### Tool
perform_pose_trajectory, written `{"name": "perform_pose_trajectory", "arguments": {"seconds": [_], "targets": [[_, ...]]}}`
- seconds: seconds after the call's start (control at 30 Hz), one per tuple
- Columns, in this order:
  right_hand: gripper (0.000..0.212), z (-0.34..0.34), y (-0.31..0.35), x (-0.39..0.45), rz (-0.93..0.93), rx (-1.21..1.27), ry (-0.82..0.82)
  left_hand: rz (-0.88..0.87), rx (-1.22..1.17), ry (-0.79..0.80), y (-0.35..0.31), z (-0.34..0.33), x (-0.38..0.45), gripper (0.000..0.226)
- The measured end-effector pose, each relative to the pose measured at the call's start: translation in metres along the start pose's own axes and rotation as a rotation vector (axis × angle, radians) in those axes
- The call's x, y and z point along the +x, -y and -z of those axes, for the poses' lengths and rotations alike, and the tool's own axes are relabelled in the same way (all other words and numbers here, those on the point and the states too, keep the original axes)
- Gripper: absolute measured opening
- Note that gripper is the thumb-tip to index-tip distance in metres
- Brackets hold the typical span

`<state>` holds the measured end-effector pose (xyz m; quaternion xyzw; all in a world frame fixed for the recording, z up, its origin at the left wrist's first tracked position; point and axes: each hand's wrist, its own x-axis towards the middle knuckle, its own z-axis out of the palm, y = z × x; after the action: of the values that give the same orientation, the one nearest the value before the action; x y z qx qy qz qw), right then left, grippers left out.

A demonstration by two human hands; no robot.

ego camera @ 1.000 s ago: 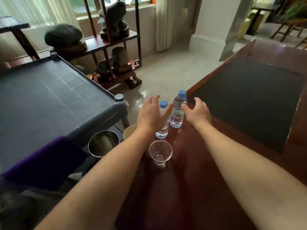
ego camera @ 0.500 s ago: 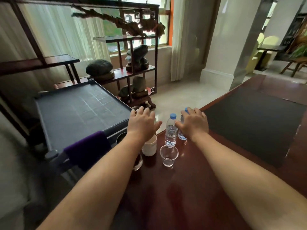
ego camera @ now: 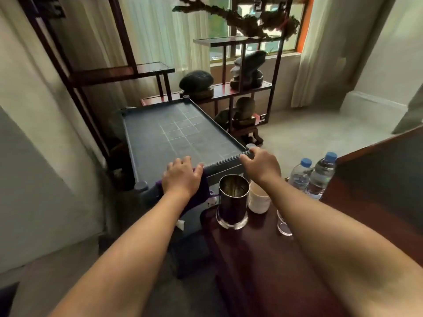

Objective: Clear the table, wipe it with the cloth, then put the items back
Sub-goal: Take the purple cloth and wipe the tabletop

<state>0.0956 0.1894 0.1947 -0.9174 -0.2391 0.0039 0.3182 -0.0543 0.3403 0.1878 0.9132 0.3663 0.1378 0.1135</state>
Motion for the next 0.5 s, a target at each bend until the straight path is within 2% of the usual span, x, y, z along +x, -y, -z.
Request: {"name": "perform_pose_trajectory", "arguments": {"seconds": [0.07,0.13,0.23,0.3,0.4,0.5], "targets": [[0.052,-0.021,0.022,0.008,-0.041,0.124,0.083,0.168,-0.13,-0.021,0.02,0.002,0.004,0.055],[0.042,-0.04,0.041,0.015,-0.065,0.163,0.178,0.327,-0.235,-0.032,0.037,0.002,0.01,0.054],[0.032,-0.068,0.06,0.021,-0.069,0.145,0.335,0.52,-0.302,0.055,0.062,-0.002,0.016,0.055],[0.031,-0.086,0.067,0.022,-0.061,0.126,0.4,0.588,-0.338,0.131,0.073,-0.009,0.016,0.058],[0.043,-0.105,0.073,0.02,-0.073,0.112,0.456,0.635,-0.404,0.186,0.082,-0.021,0.014,0.059],[0.053,-0.119,0.076,0.02,-0.117,0.192,0.52,0.743,-0.52,0.149,0.09,-0.024,0.016,0.058]]}}
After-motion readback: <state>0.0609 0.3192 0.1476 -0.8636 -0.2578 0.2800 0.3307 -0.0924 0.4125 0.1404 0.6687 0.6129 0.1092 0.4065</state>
